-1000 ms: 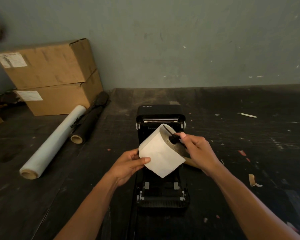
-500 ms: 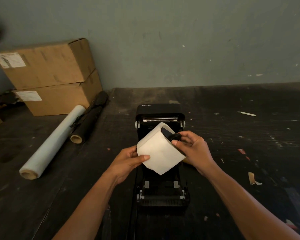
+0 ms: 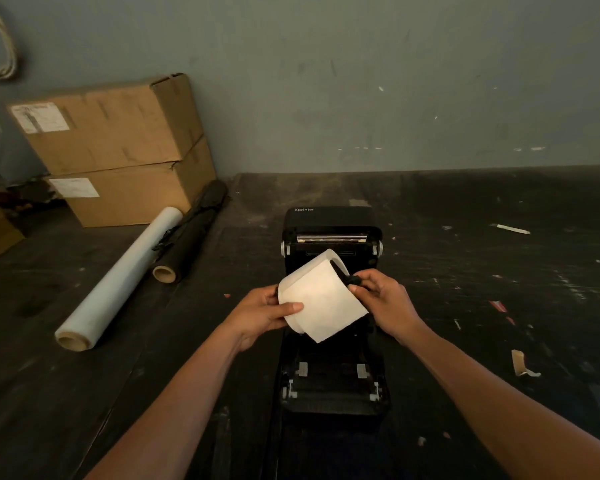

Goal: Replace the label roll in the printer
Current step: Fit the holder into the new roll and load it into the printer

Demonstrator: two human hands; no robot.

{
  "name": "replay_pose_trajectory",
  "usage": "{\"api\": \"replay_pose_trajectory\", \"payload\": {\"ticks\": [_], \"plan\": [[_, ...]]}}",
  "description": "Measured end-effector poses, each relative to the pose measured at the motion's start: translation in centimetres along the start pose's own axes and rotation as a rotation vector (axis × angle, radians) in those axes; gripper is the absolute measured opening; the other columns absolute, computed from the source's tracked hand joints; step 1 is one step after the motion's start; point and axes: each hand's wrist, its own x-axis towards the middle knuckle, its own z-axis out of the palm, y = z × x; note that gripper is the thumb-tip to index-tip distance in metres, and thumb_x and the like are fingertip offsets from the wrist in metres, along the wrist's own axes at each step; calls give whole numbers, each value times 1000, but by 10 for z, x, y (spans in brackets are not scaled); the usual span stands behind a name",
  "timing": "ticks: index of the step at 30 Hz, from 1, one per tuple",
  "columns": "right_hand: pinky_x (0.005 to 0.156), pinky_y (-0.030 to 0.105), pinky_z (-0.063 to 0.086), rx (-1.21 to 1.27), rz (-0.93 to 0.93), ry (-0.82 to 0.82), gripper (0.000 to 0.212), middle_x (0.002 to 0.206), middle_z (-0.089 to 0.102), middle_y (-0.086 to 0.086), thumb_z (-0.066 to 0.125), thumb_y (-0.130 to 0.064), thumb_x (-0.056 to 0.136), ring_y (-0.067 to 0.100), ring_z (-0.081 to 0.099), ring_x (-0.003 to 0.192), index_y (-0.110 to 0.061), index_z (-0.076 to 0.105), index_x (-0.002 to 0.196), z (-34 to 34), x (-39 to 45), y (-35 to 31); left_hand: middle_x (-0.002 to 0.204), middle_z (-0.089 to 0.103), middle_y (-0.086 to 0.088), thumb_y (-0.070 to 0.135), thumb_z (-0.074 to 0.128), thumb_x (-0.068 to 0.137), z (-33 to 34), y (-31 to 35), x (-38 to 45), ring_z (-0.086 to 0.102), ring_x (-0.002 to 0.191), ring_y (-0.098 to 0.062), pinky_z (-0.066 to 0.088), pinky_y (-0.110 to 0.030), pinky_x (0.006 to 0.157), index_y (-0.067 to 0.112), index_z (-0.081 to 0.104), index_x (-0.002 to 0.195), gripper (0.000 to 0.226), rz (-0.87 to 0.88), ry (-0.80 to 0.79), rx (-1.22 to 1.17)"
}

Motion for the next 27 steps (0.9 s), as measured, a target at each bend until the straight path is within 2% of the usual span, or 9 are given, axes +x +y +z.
{"api": "replay_pose_trajectory", "payload": {"ticks": [2, 4, 7, 12, 15, 18, 21, 24, 27], "plan": [[65, 5, 47, -46, -12, -13, 21, 83, 65, -31, 60, -21, 88, -16, 59, 86, -41, 56, 94, 0, 2, 3, 98, 75, 5, 3, 72, 79, -1, 1, 3, 71, 91, -8, 58, -24, 68, 26, 66, 104, 34, -3, 8, 28], [65, 2, 43, -105, -19, -20, 20, 87, 62, -29, 61, -21, 88, -15, 58, 85, -36, 58, 100, 1, 3, 10, 98, 74, 6, 3, 72, 79, -3, 2, 5, 70, 90, -7, 58, -22, 67, 25, 65, 108, 37, -8, 16, 67], [73, 2, 37, -214, -57, -13, 29, 100, 57, -17, 61, -22, 88, -7, 53, 96, -20, 58, 117, 0, 5, 20, 106, 71, 3, 3, 73, 79, -2, 1, 7, 66, 99, -9, 57, -22, 70, 24, 62, 116, 43, -25, 10, 120], [69, 5, 43, -319, -83, -68, 28, 103, 61, -14, 60, -20, 88, -9, 54, 86, -20, 59, 117, -6, -3, 35, 113, 67, 5, 4, 74, 79, 3, -8, 11, 63, 104, -8, 56, -22, 76, 23, 58, 126, 53, -24, -10, 264], [74, 8, 44, -378, -73, -68, 30, 107, 61, -11, 59, -19, 89, -7, 54, 88, -18, 58, 119, -4, -8, 46, 119, 65, 3, 7, 75, 79, 7, -13, 12, 60, 112, -11, 53, -28, 90, 21, 54, 132, 59, -33, -13, 377], [77, 12, 44, -417, -46, -58, 32, 112, 65, 0, 58, -18, 89, -2, 56, 91, -15, 57, 121, -2, -12, 56, 128, 62, 2, 10, 76, 80, 11, -15, 14, 55, 121, -14, 43, -39, 106, 23, 52, 136, 63, -1, 3, 521], [78, 10, 41, -430, -37, -40, 30, 112, 65, -2, 59, -19, 89, 2, 57, 98, -17, 59, 119, 1, -16, 62, 129, 62, 1, 11, 75, 80, 14, -19, 16, 54, 122, -16, 40, -40, 108, 23, 50, 137, 63, -2, 16, 582], [93, 18, 40, -441, -24, -9, 32, 119, 63, 0, 60, -18, 88, 10, 56, 111, -16, 59, 120, 5, -19, 67, 127, 62, 1, 15, 74, 82, 15, -27, 15, 54, 120, -16, 41, -38, 106, 24, 51, 137, 60, -6, 35, 651], [90, 17, 38, -429, -33, 25, 33, 117, 65, 2, 60, -16, 88, 9, 57, 108, -15, 58, 121, 8, -20, 69, 129, 61, 1, 18, 74, 82, 17, -31, 14, 53, 120, -16, 41, -36, 103, 26, 48, 139, 62, 9, 68, 698]]}}
